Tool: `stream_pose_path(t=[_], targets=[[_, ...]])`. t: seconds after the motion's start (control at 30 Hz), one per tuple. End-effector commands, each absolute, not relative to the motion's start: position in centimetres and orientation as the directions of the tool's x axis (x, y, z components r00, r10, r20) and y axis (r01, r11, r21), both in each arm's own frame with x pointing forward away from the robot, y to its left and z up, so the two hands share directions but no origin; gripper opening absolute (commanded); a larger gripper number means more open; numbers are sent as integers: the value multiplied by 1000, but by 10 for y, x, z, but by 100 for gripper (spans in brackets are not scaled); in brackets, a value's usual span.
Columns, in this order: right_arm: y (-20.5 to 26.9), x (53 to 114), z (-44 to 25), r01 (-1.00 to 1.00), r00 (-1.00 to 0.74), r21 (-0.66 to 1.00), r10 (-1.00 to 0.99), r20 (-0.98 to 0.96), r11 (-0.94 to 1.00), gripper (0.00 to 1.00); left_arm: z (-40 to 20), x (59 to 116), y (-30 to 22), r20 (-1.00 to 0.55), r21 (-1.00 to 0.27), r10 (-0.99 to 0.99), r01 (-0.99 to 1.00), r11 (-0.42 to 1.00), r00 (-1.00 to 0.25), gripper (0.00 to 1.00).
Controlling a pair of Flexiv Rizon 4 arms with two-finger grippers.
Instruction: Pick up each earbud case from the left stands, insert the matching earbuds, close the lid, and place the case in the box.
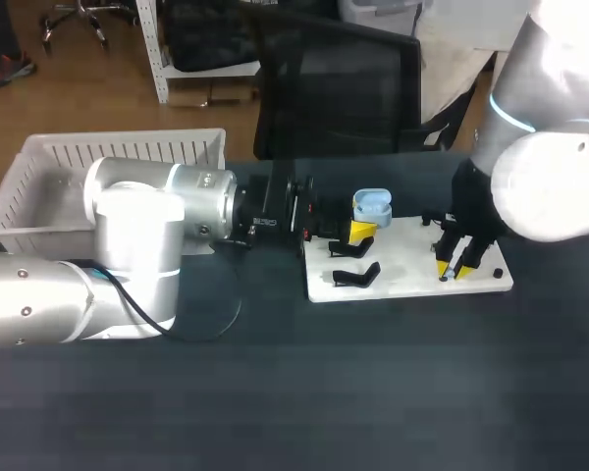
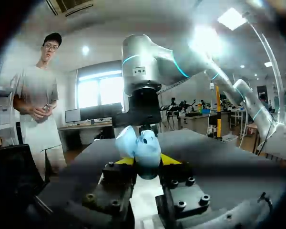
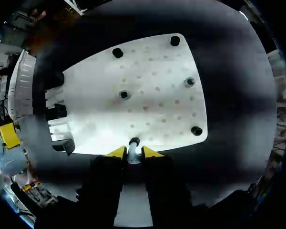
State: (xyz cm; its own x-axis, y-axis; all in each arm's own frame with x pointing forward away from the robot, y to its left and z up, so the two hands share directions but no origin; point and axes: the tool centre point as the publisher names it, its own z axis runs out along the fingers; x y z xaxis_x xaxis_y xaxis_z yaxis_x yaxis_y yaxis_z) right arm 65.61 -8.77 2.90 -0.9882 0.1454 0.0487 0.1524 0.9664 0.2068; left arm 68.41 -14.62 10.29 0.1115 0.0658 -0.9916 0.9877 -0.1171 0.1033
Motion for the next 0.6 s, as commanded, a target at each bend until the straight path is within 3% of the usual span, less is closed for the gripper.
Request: stream_pose_path(t=[0.03,0.6], targets=[[-87,657,29,157,-987,202,149,54,967,0,102,682,-146,-991,108,63,988,-110,115,0],[-88,646,82,169,-986,241,163,47,956,0,102,682,-146,-991,108,63,988,-110,115,0]])
